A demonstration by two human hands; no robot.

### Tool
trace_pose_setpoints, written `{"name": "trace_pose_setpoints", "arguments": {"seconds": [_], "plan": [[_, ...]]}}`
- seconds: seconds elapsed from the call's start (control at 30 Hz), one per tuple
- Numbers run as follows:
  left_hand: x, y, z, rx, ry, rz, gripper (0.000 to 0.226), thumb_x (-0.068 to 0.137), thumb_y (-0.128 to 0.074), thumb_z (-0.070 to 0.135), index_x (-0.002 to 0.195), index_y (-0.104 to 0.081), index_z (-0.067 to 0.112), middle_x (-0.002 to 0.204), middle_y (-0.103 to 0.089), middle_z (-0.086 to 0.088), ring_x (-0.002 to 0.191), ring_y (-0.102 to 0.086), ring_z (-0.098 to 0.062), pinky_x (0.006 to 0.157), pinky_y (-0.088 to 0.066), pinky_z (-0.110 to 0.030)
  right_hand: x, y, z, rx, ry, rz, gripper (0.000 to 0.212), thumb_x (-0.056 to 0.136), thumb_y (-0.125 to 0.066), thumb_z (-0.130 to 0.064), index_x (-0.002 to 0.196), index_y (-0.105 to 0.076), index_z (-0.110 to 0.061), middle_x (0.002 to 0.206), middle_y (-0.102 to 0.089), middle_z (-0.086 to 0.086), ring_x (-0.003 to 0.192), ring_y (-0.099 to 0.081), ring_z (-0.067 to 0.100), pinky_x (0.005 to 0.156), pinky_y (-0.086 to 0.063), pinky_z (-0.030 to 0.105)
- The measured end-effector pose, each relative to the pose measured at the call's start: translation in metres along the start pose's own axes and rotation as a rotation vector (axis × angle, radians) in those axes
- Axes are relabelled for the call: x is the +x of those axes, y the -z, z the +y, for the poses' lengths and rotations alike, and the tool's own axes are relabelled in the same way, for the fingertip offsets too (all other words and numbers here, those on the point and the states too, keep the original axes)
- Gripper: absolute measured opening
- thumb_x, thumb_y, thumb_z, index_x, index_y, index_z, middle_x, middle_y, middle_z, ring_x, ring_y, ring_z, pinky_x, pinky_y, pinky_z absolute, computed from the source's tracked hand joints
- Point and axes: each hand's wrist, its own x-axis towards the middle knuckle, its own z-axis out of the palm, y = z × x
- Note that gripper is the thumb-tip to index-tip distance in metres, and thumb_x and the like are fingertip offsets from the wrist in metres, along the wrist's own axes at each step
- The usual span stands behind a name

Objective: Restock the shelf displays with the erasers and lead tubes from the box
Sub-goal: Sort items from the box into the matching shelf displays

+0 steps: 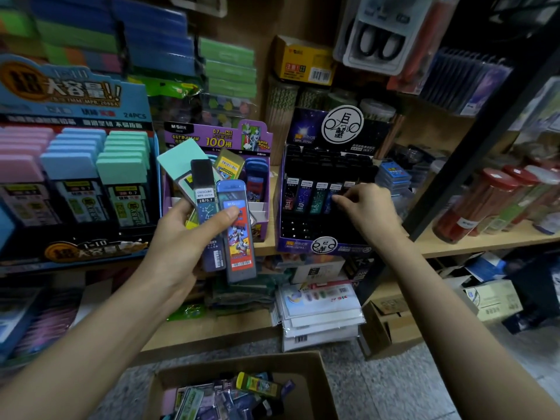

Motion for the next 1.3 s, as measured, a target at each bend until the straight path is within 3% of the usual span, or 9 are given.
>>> {"name": "trace_pose_setpoints", "arguments": {"seconds": [0.07,0.13,0.3,0.4,0.53,0.7,0.9,1.17,1.3], "plan": [[-0.001,0.000,0.000,-0.008,0.006,-0.008,0.038,0.060,-0.072,0.024,0.096,-0.061,0.026,0.084,-0.075,0.007,0.074,-0.072,-0.012,0.054,-0.056,-0.024,-0.005,0.011,-0.014,-0.026,0.040,0.078,0.036,0.093,-0.054,-0.038,0.082,-0.067,-0.006,0.075,-0.067,0.012,0.074,-0.063,0.029,0.062,-0.048,0.035],[-0.001,0.000,0.000,-0.011,0.005,-0.015,0.039,0.059,-0.073,0.025,0.097,-0.062,0.026,0.085,-0.075,0.006,0.074,-0.072,-0.012,0.053,-0.055,-0.024,-0.014,0.022,-0.037,0.174,0.121,0.065,0.033,0.093,-0.053,-0.038,0.076,-0.065,-0.013,0.064,-0.063,0.003,0.065,-0.061,0.020,0.059,-0.045,0.031],[-0.002,-0.003,-0.001,-0.027,0.020,-0.034,0.042,0.058,-0.073,0.027,0.099,-0.063,0.024,0.086,-0.075,0.002,0.074,-0.072,-0.015,0.054,-0.054,-0.025,-0.054,0.016,-0.100,0.716,0.165,-0.414,0.017,0.087,-0.064,-0.032,0.085,-0.065,-0.015,0.073,-0.063,-0.001,0.062,-0.056,0.005,0.056,-0.043,0.020],[-0.004,0.000,0.000,-0.042,0.017,-0.028,0.042,0.061,-0.072,0.029,0.102,-0.063,0.022,0.087,-0.075,0.001,0.075,-0.072,-0.015,0.055,-0.054,-0.025,-0.060,0.005,-0.111,0.772,0.148,-0.468,0.015,0.082,-0.071,-0.020,0.093,-0.062,-0.012,0.074,-0.057,-0.001,0.063,-0.053,0.006,0.058,-0.042,0.020],[-0.005,0.009,0.008,-0.038,-0.009,-0.009,0.044,0.065,-0.071,0.029,0.106,-0.062,0.017,0.090,-0.075,0.000,0.079,-0.072,-0.015,0.058,-0.055,-0.025,-0.055,0.000,-0.114,0.984,0.002,-0.578,0.010,0.082,-0.069,-0.007,0.083,-0.061,-0.013,0.073,-0.058,0.003,0.051,-0.054,0.002,0.049,-0.043,0.015],[-0.005,0.029,0.016,-0.013,-0.044,0.042,0.041,0.064,-0.070,0.027,0.103,-0.063,0.018,0.090,-0.075,0.003,0.082,-0.071,-0.013,0.063,-0.055,-0.019,-0.033,0.010,-0.114,1.124,-0.043,-0.395,0.014,0.082,-0.067,-0.003,0.079,-0.057,-0.013,0.075,-0.062,0.007,0.064,-0.061,0.016,0.053,-0.046,0.021],[-0.005,0.045,0.020,-0.013,-0.051,0.075,0.040,0.062,-0.071,0.029,0.101,-0.064,0.022,0.093,-0.075,0.003,0.084,-0.071,-0.012,0.062,-0.055,-0.019,-0.008,0.012,-0.103,0.854,0.142,0.076,0.022,0.081,-0.070,-0.006,0.078,-0.056,-0.022,0.082,-0.061,0.004,0.082,-0.062,0.022,0.078,-0.053,0.036],[-0.004,0.044,0.022,-0.032,-0.049,0.070,0.024,0.076,-0.069,0.018,0.099,-0.064,0.023,0.091,-0.075,0.004,0.082,-0.071,-0.012,0.063,-0.057,-0.020,-0.006,-0.032,-0.094,0.486,0.238,0.050,0.018,0.080,-0.073,-0.016,0.081,-0.056,-0.021,0.076,-0.059,-0.008,0.070,-0.053,0.003,0.062,-0.038,0.005],[-0.005,0.044,0.022,-0.034,-0.049,0.052,0.034,0.067,-0.070,0.024,0.100,-0.063,0.023,0.092,-0.075,0.004,0.083,-0.071,-0.012,0.064,-0.057,-0.020,-0.008,-0.044,-0.094,0.427,0.202,0.043,0.019,0.080,-0.072,-0.014,0.080,-0.054,-0.018,0.075,-0.055,0.000,0.068,-0.050,0.011,0.060,-0.036,0.006]]}}
